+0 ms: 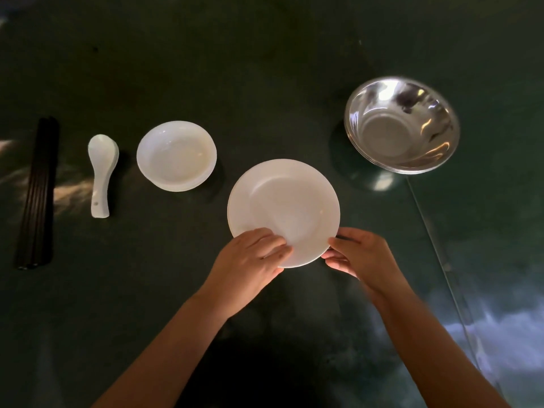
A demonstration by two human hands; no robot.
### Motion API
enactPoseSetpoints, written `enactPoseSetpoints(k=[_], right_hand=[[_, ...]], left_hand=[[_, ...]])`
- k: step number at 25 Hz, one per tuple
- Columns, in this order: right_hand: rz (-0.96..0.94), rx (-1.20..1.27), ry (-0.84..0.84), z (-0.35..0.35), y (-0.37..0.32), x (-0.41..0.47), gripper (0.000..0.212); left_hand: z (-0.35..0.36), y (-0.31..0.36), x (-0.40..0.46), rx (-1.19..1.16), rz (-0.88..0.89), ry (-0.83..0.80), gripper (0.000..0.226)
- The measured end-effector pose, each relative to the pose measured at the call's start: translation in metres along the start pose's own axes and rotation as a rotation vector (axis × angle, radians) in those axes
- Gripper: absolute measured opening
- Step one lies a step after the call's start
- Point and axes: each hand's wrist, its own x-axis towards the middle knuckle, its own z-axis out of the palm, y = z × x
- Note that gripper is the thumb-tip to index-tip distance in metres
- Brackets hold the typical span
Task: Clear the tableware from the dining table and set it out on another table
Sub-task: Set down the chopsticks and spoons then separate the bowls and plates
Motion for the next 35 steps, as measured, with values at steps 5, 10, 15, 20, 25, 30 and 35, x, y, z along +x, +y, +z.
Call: enactPoseSetpoints(k=[5, 10, 15, 20, 25, 30, 35], right_hand=[[-0.05, 0.048, 0.056, 0.002, -0.026, 0.031, 0.021], [-0.066, 0.052, 0.06, 0.006, -0.056, 0.063, 0.011], [-0.701, -0.864, 0.371, 0.004, -0.042, 0.052, 0.034], [-1.375, -1.334, 0.135, 0.001, -0.054, 0.06, 0.03], [-1.35, -1.517, -0.123, -0.003, -0.078, 0.078, 0.031], [-1.349, -1.524, -0.162, 0.0, -0.086, 0.082, 0.03], [-1.355, -1.499, -0.113, 0.012, -0.093, 0.089, 0.03]], left_hand=[[-0.001, -0.016, 0.03, -0.001, -0.046, 0.017, 0.038], [-0.006, -0.046, 0.068, 0.037, -0.102, 0.007, 0.04], [-0.003, -0.055, 0.06, 0.021, -0.115, 0.013, 0.039], [-0.007, -0.061, 0.066, 0.052, -0.082, 0.025, 0.035], [-0.012, -0.067, 0.071, 0.009, -0.08, -0.016, 0.028], [-0.014, -0.069, 0.074, 0.019, -0.097, -0.019, 0.03], [-0.02, -0.078, 0.078, 0.092, -0.157, -0.003, 0.033]])
